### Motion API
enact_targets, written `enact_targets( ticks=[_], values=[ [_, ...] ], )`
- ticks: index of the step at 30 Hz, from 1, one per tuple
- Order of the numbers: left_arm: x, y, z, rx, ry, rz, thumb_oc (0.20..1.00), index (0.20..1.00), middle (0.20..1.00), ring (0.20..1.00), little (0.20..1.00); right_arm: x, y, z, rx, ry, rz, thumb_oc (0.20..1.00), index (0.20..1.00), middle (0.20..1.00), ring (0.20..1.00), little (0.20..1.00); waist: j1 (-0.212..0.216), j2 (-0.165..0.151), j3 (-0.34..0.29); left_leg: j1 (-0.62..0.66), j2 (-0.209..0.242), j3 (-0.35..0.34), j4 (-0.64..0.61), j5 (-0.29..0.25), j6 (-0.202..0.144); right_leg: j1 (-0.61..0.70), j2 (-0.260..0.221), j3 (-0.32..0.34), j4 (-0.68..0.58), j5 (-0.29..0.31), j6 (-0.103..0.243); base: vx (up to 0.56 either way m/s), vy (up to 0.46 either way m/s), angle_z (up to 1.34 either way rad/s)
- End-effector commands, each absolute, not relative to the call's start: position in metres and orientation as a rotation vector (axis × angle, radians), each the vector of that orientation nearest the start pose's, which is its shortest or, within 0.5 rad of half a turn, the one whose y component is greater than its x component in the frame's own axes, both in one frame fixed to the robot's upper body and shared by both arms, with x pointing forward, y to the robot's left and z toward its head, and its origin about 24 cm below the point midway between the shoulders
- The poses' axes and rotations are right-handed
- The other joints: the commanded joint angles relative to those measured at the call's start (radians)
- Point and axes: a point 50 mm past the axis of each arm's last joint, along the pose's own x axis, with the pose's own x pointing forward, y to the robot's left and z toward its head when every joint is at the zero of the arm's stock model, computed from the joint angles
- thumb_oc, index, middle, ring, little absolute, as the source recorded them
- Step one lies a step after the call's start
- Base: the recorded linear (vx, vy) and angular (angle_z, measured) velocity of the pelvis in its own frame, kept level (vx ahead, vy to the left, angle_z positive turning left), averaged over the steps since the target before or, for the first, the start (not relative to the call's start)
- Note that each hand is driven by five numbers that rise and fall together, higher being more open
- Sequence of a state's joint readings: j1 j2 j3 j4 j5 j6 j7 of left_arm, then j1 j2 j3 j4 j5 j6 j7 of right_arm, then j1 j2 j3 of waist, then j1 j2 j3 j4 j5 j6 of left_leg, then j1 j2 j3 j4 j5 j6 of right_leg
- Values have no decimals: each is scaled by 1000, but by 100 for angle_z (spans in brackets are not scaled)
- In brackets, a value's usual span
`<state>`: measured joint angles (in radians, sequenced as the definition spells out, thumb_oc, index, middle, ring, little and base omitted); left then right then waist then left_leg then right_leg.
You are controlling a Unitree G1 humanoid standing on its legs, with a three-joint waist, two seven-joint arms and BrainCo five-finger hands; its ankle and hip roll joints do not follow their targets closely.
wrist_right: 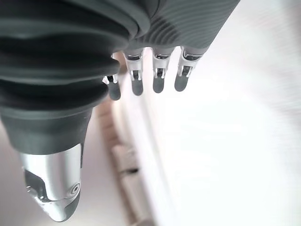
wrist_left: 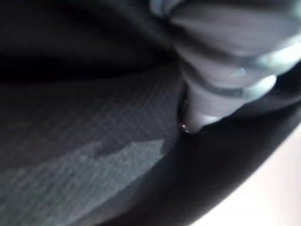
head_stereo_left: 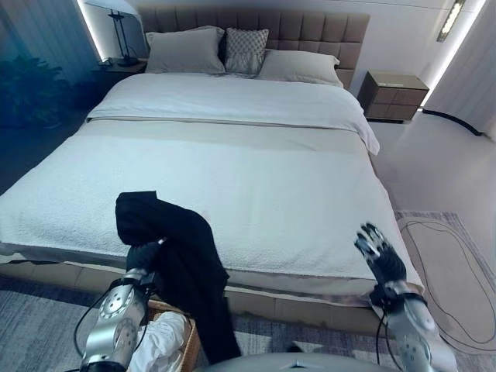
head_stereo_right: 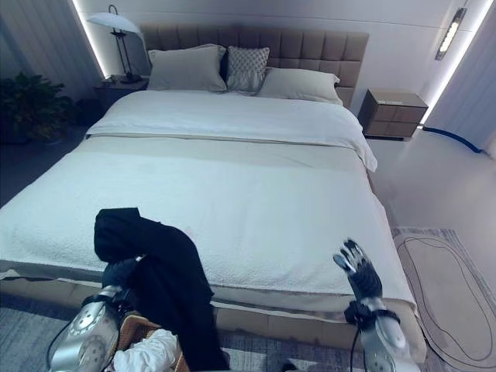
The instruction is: Pick up clothes into the bucket
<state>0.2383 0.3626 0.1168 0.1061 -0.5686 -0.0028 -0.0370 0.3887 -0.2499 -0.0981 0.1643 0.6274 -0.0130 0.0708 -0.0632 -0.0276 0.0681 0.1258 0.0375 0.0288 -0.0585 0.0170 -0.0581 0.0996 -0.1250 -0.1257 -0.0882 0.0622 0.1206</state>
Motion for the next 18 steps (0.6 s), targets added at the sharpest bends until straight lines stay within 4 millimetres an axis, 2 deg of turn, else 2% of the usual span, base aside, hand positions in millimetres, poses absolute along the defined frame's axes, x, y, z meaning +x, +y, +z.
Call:
enact_targets(
  ticks=[1, 3, 4, 5, 8, 11, 17, 18],
  values=[
    [200, 289, 35, -111, 30, 275, 200, 200, 200, 200, 200, 145, -250, -54, 321, 422, -276, 1000, 1000, 1000, 1000, 1000, -4, -34, -3, -98, -11, -24, 126, -64, -6, -24, -21, -23, 106, -95, 15, -13, 20, 6],
    [189, 295, 25, -126, 56, 350, 200, 200, 200, 200, 200, 120, -253, -86, 287, 592, -359, 1000, 1000, 1000, 1000, 1000, -1, -34, 6, -104, -14, -27, 132, -65, -6, -27, -21, -26, 108, -94, 15, -17, 17, 6],
    [189, 295, 25, -126, 56, 350, 200, 200, 200, 200, 200, 120, -253, -86, 286, 591, -358, 1000, 1000, 1000, 1000, 1000, -2, -34, 7, -104, -13, -27, 133, -66, -6, -27, -21, -26, 108, -94, 15, -31, 15, 7],
    [180, 301, 13, -133, 97, 419, 200, 200, 200, 200, 200, 103, -256, -108, 226, 725, -415, 1000, 1000, 1000, 1000, 1000, 5, -33, 18, -113, -15, -30, 139, -67, -6, -31, -22, -27, 109, -94, 15, -35, 8, 6],
    [170, 306, 0, -104, 158, 485, 200, 200, 200, 200, 200, 82, -260, -128, 157, 864, -486, 1000, 1000, 1000, 1000, 1000, 15, -31, 36, -130, -18, -41, 149, -66, -5, -43, -22, -32, 115, -93, 16, -48, 17, 2],
    [166, 314, -8, 13, 221, 515, 200, 200, 200, 200, 200, 66, -267, -140, 15, 997, -497, 1000, 1000, 1000, 1000, 1000, 21, -30, 62, -159, -24, -54, 164, -63, -6, -63, -24, -40, 124, -92, 17, -70, 24, 13],
    [162, 325, -22, 185, 325, 564, 200, 200, 200, 200, 200, 62, -284, -142, -140, 1071, -535, 1000, 1000, 1000, 1000, 1000, 32, -33, 108, -218, -33, -71, 202, -61, -3, -106, -29, -48, 145, -86, 19, -76, 22, 13],
    [160, 330, -29, 231, 364, 613, 200, 200, 200, 200, 200, 64, -287, -142, -170, 1076, -549, 1000, 1000, 1000, 1000, 1000, 35, -37, 128, -240, -36, -74, 220, -62, -2, -126, -30, -45, 152, -81, 20, -68, 31, 9]
  ],
)
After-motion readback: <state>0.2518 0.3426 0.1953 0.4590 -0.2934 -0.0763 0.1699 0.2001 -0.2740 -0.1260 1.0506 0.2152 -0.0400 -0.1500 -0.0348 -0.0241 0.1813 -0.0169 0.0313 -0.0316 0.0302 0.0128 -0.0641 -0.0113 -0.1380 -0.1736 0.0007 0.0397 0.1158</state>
